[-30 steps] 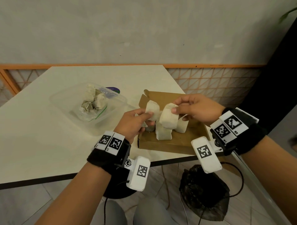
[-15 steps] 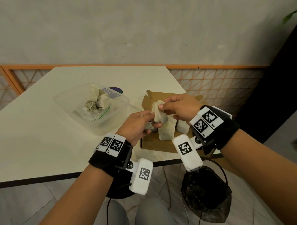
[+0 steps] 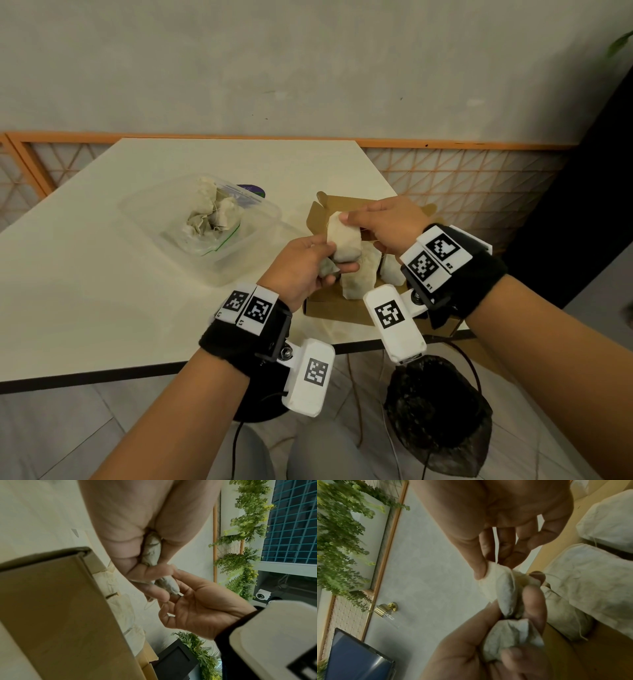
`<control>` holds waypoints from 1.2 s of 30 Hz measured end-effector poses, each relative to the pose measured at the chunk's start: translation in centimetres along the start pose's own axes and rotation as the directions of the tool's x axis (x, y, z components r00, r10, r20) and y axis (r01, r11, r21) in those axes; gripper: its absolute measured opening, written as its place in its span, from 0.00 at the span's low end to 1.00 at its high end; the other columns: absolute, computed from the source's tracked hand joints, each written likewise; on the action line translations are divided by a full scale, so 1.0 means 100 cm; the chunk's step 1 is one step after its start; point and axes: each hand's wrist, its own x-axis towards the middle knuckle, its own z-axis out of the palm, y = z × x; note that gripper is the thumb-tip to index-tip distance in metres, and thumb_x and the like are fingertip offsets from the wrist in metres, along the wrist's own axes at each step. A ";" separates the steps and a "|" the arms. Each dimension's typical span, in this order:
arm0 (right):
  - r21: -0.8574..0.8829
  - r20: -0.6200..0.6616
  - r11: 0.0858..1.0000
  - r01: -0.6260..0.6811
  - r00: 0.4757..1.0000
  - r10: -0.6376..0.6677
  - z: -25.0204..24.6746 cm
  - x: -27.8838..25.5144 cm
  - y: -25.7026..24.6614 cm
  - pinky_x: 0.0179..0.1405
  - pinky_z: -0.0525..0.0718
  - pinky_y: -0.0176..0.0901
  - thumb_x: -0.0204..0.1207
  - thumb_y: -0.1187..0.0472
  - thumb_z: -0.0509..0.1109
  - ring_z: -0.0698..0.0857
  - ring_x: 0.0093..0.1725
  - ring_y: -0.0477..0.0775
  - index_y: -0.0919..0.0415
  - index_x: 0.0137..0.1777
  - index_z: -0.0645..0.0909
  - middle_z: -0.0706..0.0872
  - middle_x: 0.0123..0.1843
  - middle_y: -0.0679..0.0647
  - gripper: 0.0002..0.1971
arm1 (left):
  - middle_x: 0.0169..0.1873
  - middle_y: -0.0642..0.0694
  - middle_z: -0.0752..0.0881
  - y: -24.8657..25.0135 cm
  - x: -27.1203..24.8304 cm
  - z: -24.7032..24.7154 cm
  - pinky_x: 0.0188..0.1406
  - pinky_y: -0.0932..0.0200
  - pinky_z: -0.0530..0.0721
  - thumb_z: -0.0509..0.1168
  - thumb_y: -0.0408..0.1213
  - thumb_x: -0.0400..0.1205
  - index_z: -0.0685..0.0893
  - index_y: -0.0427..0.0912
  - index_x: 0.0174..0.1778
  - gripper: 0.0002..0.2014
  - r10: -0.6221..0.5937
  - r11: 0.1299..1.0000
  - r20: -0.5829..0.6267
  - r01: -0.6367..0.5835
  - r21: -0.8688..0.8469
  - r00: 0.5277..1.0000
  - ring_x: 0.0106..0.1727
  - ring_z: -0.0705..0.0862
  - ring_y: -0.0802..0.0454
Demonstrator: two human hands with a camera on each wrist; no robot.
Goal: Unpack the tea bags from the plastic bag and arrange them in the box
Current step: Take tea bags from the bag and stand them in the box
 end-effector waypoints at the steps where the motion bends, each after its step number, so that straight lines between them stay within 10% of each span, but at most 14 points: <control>1: 0.004 -0.004 1.000 0.007 1.000 -0.007 0.000 0.000 0.001 0.17 0.73 0.25 0.70 0.56 0.76 0.80 0.21 0.36 0.61 0.41 0.89 0.86 0.31 0.49 0.08 | 0.45 0.38 0.88 0.000 0.000 0.001 0.16 0.70 0.72 0.54 0.32 0.88 0.78 0.32 0.63 0.13 -0.006 1.000 -0.006 0.006 -0.001 1.000 0.33 0.90 0.55; 7: -0.080 0.055 0.997 0.023 0.998 -0.019 0.003 0.001 -0.004 0.18 0.73 0.24 0.70 0.56 0.76 0.81 0.24 0.37 0.58 0.40 0.86 0.85 0.31 0.47 0.06 | 0.40 0.40 0.88 -0.002 0.004 -0.002 0.21 0.70 0.73 0.60 0.35 0.86 0.83 0.36 0.51 0.08 0.067 0.957 0.007 -0.066 0.281 0.998 0.29 0.84 0.60; 11: -0.356 0.281 0.933 0.048 0.958 0.057 -0.004 0.009 -0.020 0.42 0.80 0.35 0.68 0.54 0.77 0.84 0.40 0.44 0.53 0.44 0.81 0.86 0.41 0.47 0.09 | 0.26 0.50 0.86 0.001 0.002 -0.010 0.18 0.70 0.71 0.58 0.31 0.86 0.82 0.32 0.53 0.09 0.029 0.932 0.056 -0.048 0.359 0.998 0.23 0.81 0.62; 15: -0.499 0.397 0.850 0.169 0.916 0.052 -0.003 0.022 -0.027 0.40 0.82 0.29 0.68 0.62 0.77 0.85 0.38 0.45 0.58 0.46 0.87 0.88 0.40 0.50 0.07 | 0.34 0.42 0.86 0.001 -0.001 -0.016 0.20 0.68 0.71 0.61 0.35 0.85 0.83 0.38 0.47 0.07 -0.006 0.939 0.048 -0.011 0.343 0.999 0.29 0.81 0.57; 24: -0.691 0.419 0.679 0.250 0.903 0.094 0.001 0.034 -0.032 0.54 0.82 0.44 0.68 0.58 0.77 0.85 0.40 0.48 0.58 0.42 0.87 0.89 0.43 0.54 0.06 | 0.42 0.46 0.78 -0.038 -0.009 -0.047 0.19 0.67 0.67 0.71 0.41 0.78 0.79 0.44 0.64 0.19 -0.022 0.975 -0.325 0.093 0.203 0.946 0.27 0.71 0.56; 31: -0.763 0.451 0.589 0.265 0.872 0.192 0.029 0.035 -0.014 0.42 0.78 0.38 0.65 0.55 0.79 0.80 0.38 0.44 0.49 0.37 0.85 0.83 0.34 0.45 0.05 | 0.37 0.47 0.77 -0.047 -0.008 -0.048 0.21 0.65 0.66 0.74 0.40 0.75 0.82 0.45 0.62 0.20 -0.040 0.982 -0.264 0.086 0.167 0.964 0.26 0.69 0.55; 36: -0.721 0.369 0.680 0.129 0.903 0.220 0.040 0.048 0.004 0.28 0.76 0.36 0.67 0.67 0.77 0.80 0.31 0.51 0.66 0.49 0.85 0.82 0.29 0.53 0.10 | 0.39 0.46 0.77 -0.049 -0.008 -0.051 0.23 0.64 0.66 0.74 0.38 0.75 0.83 0.47 0.59 0.16 -0.033 0.986 -0.258 0.073 0.150 0.966 0.27 0.70 0.55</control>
